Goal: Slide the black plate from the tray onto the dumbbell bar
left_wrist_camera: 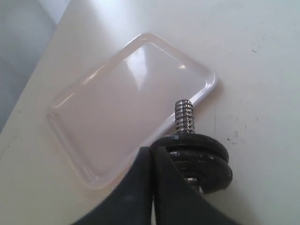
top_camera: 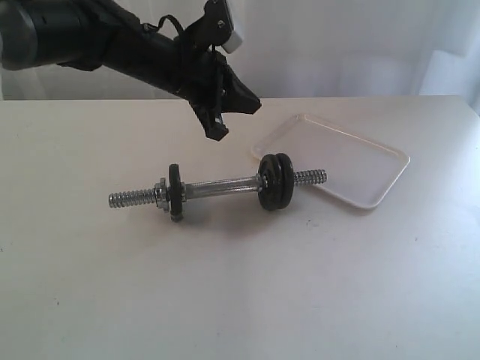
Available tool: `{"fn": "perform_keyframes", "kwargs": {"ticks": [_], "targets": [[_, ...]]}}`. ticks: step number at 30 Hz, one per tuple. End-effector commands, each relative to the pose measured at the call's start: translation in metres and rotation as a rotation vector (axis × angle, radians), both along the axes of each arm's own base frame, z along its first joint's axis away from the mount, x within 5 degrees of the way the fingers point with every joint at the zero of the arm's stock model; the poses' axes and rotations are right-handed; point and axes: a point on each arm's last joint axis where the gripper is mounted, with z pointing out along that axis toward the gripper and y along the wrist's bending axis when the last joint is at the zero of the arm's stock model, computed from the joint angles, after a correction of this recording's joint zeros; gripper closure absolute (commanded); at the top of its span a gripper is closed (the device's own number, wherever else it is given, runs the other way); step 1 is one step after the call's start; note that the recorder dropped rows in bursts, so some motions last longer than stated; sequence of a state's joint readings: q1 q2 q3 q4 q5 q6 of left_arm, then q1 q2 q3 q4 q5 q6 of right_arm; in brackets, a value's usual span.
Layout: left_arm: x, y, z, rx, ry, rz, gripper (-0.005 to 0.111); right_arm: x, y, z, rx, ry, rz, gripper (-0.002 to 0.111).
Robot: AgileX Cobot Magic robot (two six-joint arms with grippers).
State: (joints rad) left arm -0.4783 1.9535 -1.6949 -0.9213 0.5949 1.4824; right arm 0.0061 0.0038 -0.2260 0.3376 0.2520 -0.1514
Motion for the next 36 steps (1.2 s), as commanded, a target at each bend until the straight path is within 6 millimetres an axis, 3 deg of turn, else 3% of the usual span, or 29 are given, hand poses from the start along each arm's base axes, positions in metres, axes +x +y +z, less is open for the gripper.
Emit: {"fn": "perform_keyframes", "kwargs": {"ticks": [1, 4, 7, 13, 15, 19, 23, 30, 36], "targets": [[-0.012, 0.012, 0.014, 0.080, 0.072, 0.060, 0.107, 0.002, -0.002, -0.006, 0.007, -0.016, -0.020, 0.108], [-0.018, 0.026, 0.017, 0.203, 0.141, 0.145, 0.107, 0.010, -0.004, -0.030, 0.012, 0.011, -0.042, 0.108], [-0.024, 0.054, 0.025, 0.287, 0.264, 0.239, 0.107, 0.016, -0.005, -0.060, -0.003, 0.060, -0.062, 0.108], [-0.058, 0.124, 0.037, 0.357, 0.364, 0.551, 0.107, 0.016, -0.004, -0.065, -0.060, 0.107, -0.048, 0.108], [-0.079, 0.153, 0.039, 0.366, 0.403, 0.671, 0.107, 0.016, -0.004, -0.064, -0.057, 0.094, -0.052, 0.108], [-0.140, 0.216, 0.038, 0.285, 0.461, 0.938, 0.107, 0.016, -0.004, -0.063, 0.010, 0.088, -0.052, 0.108], [-0.185, 0.253, 0.020, 0.059, 0.433, 1.264, 0.107, 0.016, -0.004, -0.063, 0.042, 0.090, -0.051, 0.108], [-0.242, 0.257, -0.010, -0.196, 0.231, 1.384, 0.107, 0.016, -0.004, -0.063, 0.042, 0.090, -0.051, 0.108], [-0.289, 0.254, -0.005, -0.378, 0.000, 1.368, 0.107, 0.016, -0.004, -0.063, 0.042, 0.090, -0.051, 0.108]]}}
